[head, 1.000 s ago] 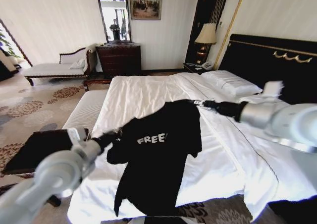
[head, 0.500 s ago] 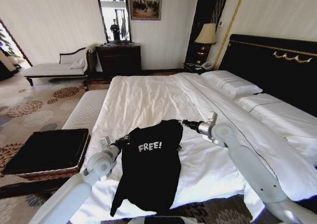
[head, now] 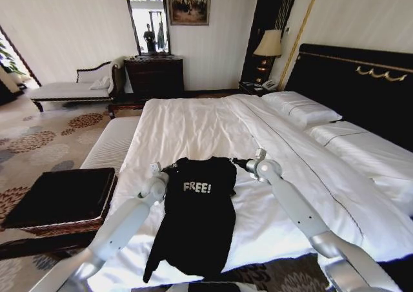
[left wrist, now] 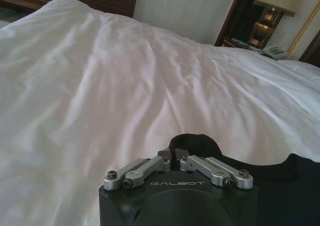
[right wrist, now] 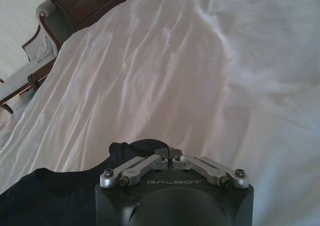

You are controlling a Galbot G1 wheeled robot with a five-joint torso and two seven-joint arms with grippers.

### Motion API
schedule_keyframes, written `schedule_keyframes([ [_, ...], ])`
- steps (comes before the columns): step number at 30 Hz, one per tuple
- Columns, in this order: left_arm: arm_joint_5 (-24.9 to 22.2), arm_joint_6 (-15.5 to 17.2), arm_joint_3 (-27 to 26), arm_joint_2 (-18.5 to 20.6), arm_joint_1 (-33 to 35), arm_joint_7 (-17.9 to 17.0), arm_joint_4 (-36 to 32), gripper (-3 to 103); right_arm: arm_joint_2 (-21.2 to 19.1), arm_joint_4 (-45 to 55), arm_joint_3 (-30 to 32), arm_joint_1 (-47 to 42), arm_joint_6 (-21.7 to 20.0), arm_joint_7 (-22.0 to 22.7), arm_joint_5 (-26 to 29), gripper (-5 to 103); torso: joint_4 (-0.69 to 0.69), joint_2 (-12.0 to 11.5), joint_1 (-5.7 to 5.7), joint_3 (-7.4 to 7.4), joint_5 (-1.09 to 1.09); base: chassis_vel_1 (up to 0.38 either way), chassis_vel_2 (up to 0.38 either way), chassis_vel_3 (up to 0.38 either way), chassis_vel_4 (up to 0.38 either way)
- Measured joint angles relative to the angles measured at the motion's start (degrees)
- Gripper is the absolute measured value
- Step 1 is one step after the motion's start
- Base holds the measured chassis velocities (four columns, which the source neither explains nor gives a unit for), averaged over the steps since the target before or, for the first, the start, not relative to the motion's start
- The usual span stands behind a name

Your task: Fold the clothes on the bed and place them into the basket.

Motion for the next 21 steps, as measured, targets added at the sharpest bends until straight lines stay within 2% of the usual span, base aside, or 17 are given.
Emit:
schedule_keyframes([
  [5, 0.9, -0.4, 0.7, -1.5, -2.1, 0.8, 4.5, 2, 2.2, -4.3, -1.7, 1.9, 1.1, -1.3, -2.4, 0, 0.03, 0.0, -0.02, -0.01, -0.01, 0.0, 0.0, 0.0, 0.0],
  [8, 3.1, -1.0, 1.3, -3.5, -3.3, 1.3, 8.8, 2, 4.3, -8.2, -1.9, 3.5, 1.8, -1.5, -3.3, 0, 0.01, 0.0, -0.02, 0.0, -0.01, 0.0, 0.0, 0.0, 0.0],
  [18, 4.2, -1.4, 1.6, -6.0, -5.2, 1.7, 13.1, 2, 5.3, -10.1, -2.8, 4.0, 3.8, -3.0, -6.2, -1, -0.01, 0.0, -0.02, -0.02, -0.01, 0.0, 0.0, 0.0, 0.0],
  [20, 3.3, -0.6, 1.6, -5.3, -5.1, 1.6, 12.0, 12, 4.9, -8.6, -2.8, 2.9, 4.0, -3.4, -5.7, 10, 0.01, 0.0, -0.02, -0.01, 0.01, 0.0, 0.0, 0.0, 0.0],
  [21, 3.0, -0.2, 1.5, -5.0, -4.9, 1.5, 11.4, 12, 4.6, -8.0, -2.7, 2.6, 4.0, -3.4, -5.2, 15, 0.0, 0.0, -0.02, -0.02, 0.01, 0.0, 0.0, 0.0, 0.0],
])
